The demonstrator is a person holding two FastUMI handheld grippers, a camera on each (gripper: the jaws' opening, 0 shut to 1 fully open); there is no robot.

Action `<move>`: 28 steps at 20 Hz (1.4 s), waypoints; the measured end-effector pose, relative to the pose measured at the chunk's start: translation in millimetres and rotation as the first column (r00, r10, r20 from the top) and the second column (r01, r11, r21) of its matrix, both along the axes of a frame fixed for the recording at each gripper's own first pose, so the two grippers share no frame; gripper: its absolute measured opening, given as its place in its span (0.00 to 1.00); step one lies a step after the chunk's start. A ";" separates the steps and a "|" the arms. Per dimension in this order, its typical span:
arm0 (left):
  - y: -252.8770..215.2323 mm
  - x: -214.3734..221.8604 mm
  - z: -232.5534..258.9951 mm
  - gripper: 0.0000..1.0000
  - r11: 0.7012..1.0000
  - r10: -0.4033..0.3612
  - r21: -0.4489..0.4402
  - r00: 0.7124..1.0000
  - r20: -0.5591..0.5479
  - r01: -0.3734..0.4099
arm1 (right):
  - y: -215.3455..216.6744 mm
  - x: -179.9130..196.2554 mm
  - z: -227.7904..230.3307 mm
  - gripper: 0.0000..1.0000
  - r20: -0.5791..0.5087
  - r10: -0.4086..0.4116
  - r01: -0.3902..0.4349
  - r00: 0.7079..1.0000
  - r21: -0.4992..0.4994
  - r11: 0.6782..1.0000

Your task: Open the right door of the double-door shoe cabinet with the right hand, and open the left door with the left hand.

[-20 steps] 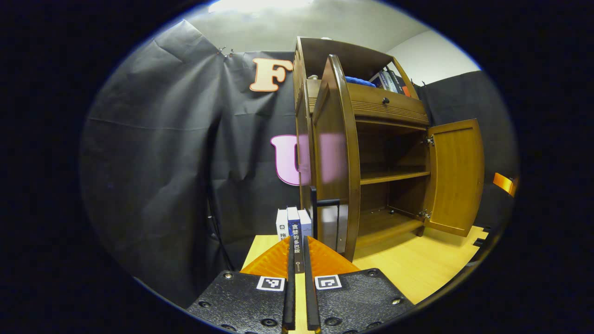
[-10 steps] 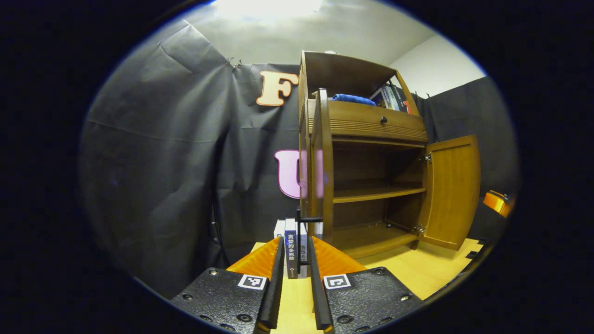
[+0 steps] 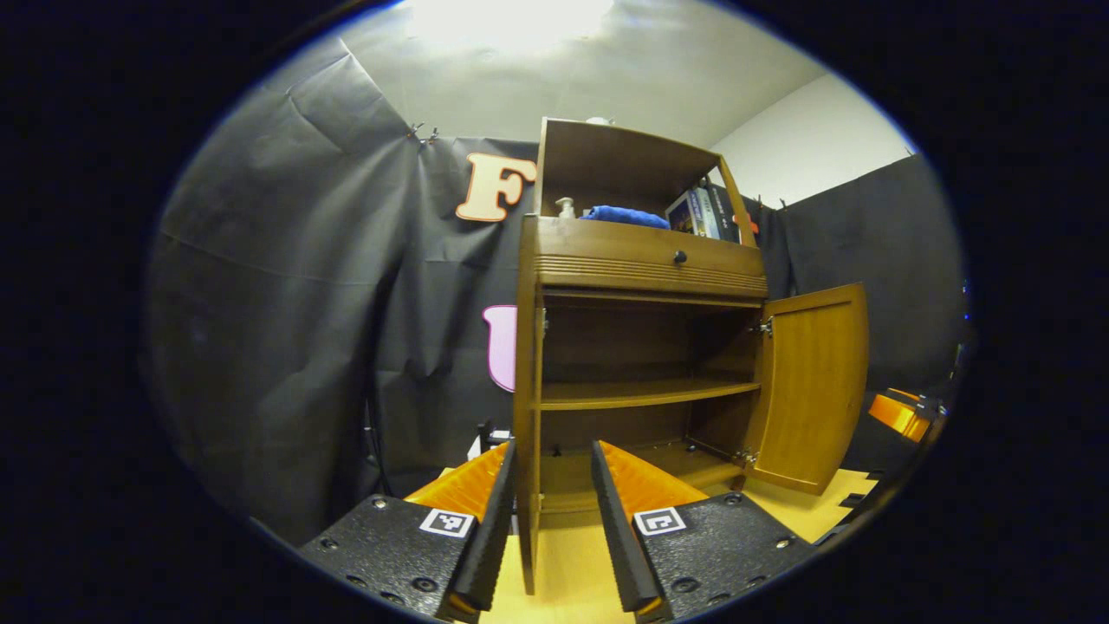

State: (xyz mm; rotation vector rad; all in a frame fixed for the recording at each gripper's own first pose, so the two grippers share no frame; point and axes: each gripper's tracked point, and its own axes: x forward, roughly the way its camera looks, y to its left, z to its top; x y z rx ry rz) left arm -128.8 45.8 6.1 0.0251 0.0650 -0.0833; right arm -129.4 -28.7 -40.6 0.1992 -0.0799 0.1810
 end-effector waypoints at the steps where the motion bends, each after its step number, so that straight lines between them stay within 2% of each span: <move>1: -6.4 0.5 2.2 0.55 1.000 -0.006 0.004 1.000 0.010 0.006 | -2.0 0.8 0.4 1.00 0.003 -0.001 0.002 1.000 -0.008 1.000; 2: -12.8 2.1 6.3 0.66 1.000 -0.006 0.009 1.000 0.022 0.006 | -2.1 1.4 0.9 0.97 0.003 -0.005 0.005 1.000 -0.014 1.000; 3: -20.0 3.9 6.9 0.70 1.000 -0.009 0.014 1.000 0.024 0.009 | -3.6 2.2 1.3 1.00 0.003 -0.008 0.008 1.000 -0.017 1.000; 4: -28.7 4.8 7.5 0.73 1.000 -0.013 0.017 1.000 0.024 0.013 | -5.2 2.4 1.9 0.97 0.004 -0.008 0.008 1.000 -0.016 1.000; 6: -43.8 7.8 9.8 0.78 0.999 -0.020 0.026 0.999 0.033 0.019 | -6.3 1.5 4.6 1.00 0.008 -0.009 0.009 1.000 -0.009 1.000; 7: -51.5 8.5 9.9 0.84 0.999 -0.020 0.032 0.999 0.036 0.019 | -8.0 1.5 7.0 1.00 0.011 -0.015 0.015 1.000 -0.007 1.000; 12: -87.1 25.9 14.1 0.92 0.997 0.010 0.071 0.997 0.074 -0.015 | -11.4 3.3 19.7 1.00 0.033 -0.037 0.037 0.999 -0.013 0.999; 15: -110.4 29.4 2.9 0.99 0.998 0.019 0.062 0.998 0.067 -0.023 | -12.4 6.2 26.5 1.00 0.042 -0.043 0.043 0.998 0.000 0.999; 22: -170.2 50.4 -13.3 1.00 0.998 0.017 0.062 0.998 0.057 -0.021 | -19.3 15.7 42.5 1.00 0.066 -0.023 0.024 0.998 -0.005 1.000; 23: -178.1 52.4 -17.1 0.96 0.998 0.015 0.055 0.999 0.049 -0.018 | -22.8 19.2 42.9 1.00 0.063 -0.025 0.026 0.998 -0.005 1.000; 24: -189.8 60.0 -21.6 1.00 0.999 0.009 0.050 0.999 0.041 -0.011 | -25.1 23.1 43.5 1.00 0.058 -0.025 0.025 0.998 -0.008 1.000; 28: -209.3 65.7 -33.8 0.99 0.998 0.015 0.058 0.999 0.036 -0.017 | -33.1 43.8 36.6 0.97 0.022 -0.024 0.025 0.999 -0.036 0.999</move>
